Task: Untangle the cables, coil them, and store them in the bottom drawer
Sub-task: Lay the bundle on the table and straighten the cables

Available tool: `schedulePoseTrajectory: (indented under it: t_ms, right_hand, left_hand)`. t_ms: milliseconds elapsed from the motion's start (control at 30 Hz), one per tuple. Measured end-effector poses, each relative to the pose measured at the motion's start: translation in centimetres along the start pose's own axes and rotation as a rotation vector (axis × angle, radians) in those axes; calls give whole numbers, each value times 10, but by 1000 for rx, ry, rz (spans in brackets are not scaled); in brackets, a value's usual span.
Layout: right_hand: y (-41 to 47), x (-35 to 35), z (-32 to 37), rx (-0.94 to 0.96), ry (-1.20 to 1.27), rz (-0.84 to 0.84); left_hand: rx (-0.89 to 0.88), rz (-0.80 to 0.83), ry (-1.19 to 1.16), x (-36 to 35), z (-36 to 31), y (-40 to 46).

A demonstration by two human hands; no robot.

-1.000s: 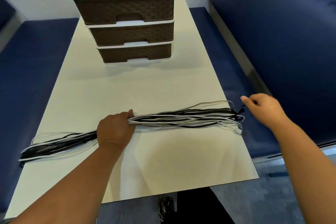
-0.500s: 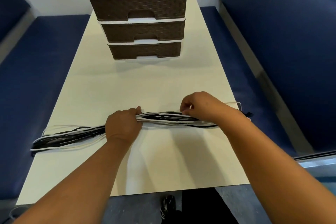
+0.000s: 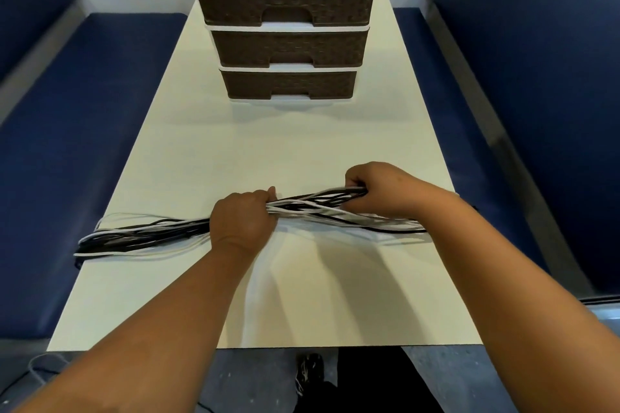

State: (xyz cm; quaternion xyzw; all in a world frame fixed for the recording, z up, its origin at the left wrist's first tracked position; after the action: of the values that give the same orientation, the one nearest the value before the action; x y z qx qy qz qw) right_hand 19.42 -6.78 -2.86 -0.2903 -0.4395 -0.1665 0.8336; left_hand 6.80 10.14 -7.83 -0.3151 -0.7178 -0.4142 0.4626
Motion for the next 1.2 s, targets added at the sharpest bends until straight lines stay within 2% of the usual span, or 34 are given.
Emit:
schedulePoseTrajectory:
  t_ms: [267,433,567,833,1067,1200]
  right_hand:
    - [4,10,9,-13,82,-40]
    - [7,7,11,-31,207,105]
    - [11,12,9,-68,441,144]
    - [10,11,19,91,16,69]
    - [-4,-6,16,198,-228,-103]
    - [-13,-12,2,193,-306,-89]
  left_hand:
    - [18,1,-10,0,1,-1]
    - [21,24,-38,-1,2,-2]
    - [32,17,-32,-1,4,-1]
    - [-1,-36,-50,1,2,-1]
    - [-1,-39,-14,-2,3,0]
    - [-9,-36,9,-3,2,0]
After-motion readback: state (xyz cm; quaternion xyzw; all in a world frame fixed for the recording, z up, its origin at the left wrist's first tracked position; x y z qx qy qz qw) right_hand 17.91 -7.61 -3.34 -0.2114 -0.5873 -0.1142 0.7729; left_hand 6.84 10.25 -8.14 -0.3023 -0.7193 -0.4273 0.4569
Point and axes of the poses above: each hand's wrist, its own y-axis towards the middle knuckle, its own x-axis out of the back of the hand, z = x × y, the point moved 7 cm from there along y, towards the middle knuckle, and after that the axes turned 4 degrees about -y, right-handed, at the moved point
